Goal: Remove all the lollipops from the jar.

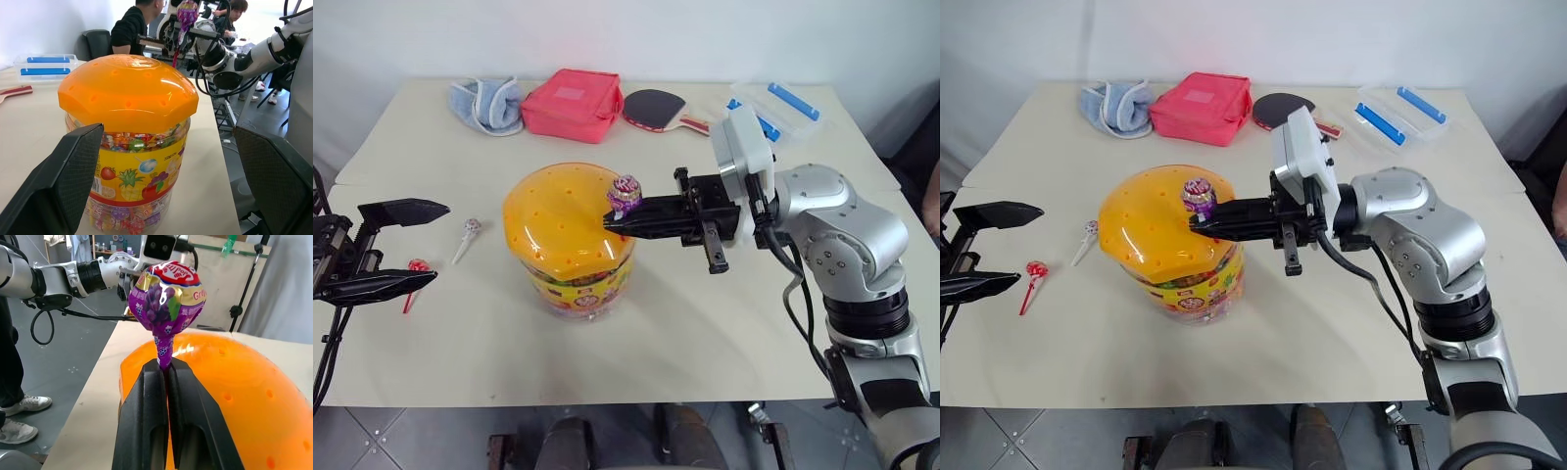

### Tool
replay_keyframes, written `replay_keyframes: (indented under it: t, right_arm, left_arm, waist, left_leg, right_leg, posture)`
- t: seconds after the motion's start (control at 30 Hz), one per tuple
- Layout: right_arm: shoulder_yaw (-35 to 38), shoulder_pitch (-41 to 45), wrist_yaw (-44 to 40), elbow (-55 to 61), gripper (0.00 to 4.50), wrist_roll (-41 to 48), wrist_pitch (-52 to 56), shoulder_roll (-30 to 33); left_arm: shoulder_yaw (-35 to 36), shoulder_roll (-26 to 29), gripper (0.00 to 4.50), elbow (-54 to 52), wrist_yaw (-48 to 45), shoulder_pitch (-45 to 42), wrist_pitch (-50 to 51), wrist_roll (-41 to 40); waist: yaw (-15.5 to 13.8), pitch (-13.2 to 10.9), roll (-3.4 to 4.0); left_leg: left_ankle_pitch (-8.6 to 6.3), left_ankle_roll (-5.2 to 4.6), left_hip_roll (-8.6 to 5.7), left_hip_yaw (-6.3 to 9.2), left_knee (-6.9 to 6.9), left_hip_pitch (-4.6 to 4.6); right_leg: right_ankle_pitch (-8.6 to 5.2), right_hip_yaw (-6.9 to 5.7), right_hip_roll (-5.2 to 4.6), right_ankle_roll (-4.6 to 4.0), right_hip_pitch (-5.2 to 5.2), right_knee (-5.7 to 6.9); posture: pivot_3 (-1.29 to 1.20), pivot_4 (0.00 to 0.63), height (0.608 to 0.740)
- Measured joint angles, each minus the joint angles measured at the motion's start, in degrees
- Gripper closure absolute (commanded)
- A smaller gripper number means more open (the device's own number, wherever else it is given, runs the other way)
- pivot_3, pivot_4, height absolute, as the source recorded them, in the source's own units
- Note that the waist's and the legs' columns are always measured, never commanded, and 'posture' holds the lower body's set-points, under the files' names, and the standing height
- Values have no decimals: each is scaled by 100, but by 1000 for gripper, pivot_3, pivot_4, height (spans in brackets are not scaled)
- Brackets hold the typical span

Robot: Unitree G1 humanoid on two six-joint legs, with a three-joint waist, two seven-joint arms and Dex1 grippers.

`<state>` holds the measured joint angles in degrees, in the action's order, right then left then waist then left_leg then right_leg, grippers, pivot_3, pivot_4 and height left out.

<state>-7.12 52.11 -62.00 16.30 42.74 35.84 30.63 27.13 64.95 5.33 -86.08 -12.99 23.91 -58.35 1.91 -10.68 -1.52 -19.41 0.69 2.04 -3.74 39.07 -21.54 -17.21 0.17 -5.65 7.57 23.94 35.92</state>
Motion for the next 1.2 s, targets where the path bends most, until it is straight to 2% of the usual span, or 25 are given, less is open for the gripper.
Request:
replay_keyframes:
  t: [0.2,0.4,0.53,0.6,0.7,0.83,0.97,1.2]
  right_arm:
    - [576,526,382,-760,4474,-85,-190,-116]
    - [994,903,658,-1344,4474,-372,-224,254]
    - [1197,1009,1001,-1636,4474,-652,254,1102]
    - [1290,972,1138,-1709,4474,-790,573,1494]
    - [1243,482,1228,-1800,4474,-1071,1135,2230]
    - [1080,-444,1323,-2135,4474,-1516,1455,2643]
    - [831,-862,1341,-2560,4474,-1913,1538,2714]
    - [210,-597,1347,-3704,4474,-2544,1418,2279]
  left_arm:
    - [7,-12,0,227,0,-48,-76,49]
    - [29,-101,0,369,0,-231,-124,60]
    - [106,-195,0,416,0,-327,-103,53]
    - [108,-202,0,422,0,-342,-80,54]
    - [170,-306,0,413,0,-386,-80,51]
    - [230,-374,0,420,0,-408,-79,48]
    - [239,-408,0,427,0,-421,-83,56]
    - [192,-601,0,410,2,-455,-85,145]
  waist:
    - [-5,-2,3]
    - [-7,-2,4]
    - [-31,-3,4]
    - [-22,-3,5]
    - [-23,-3,4]
    - [-11,-3,5]
    - [30,-9,17]
    - [84,-12,21]
  left_leg:
    - [0,2,0,-1,-3,-1]
    - [-6,-1,0,-10,-8,-3]
    - [-5,-1,-6,-15,8,-72]
    - [-6,-2,-8,-20,4,-74]
    - [-10,-7,-6,-25,1,-76]
    - [-11,-9,-7,-35,3,-77]
    - [-9,-7,-2,-46,3,-74]
    - [-6,-1,1,-48,5,-72]
  right_leg:
    - [0,0,-2,0,5,0]
    - [0,-2,-5,-1,12,-1]
    - [0,-9,-13,0,74,6]
    - [0,-9,-15,0,81,5]
    - [-1,-22,-15,-2,81,-1]
    - [0,-22,-17,-1,83,-2]
    - [0,-21,-16,0,91,3]
    - [1,-20,-13,1,91,6]
  posture:
    - [0,150,740]
    - [0,150,740]
    - [0,150,740]
    - [0,150,740]
    - [0,150,740]
    - [0,150,740]
    - [0,150,740]
    - [0,150,740]
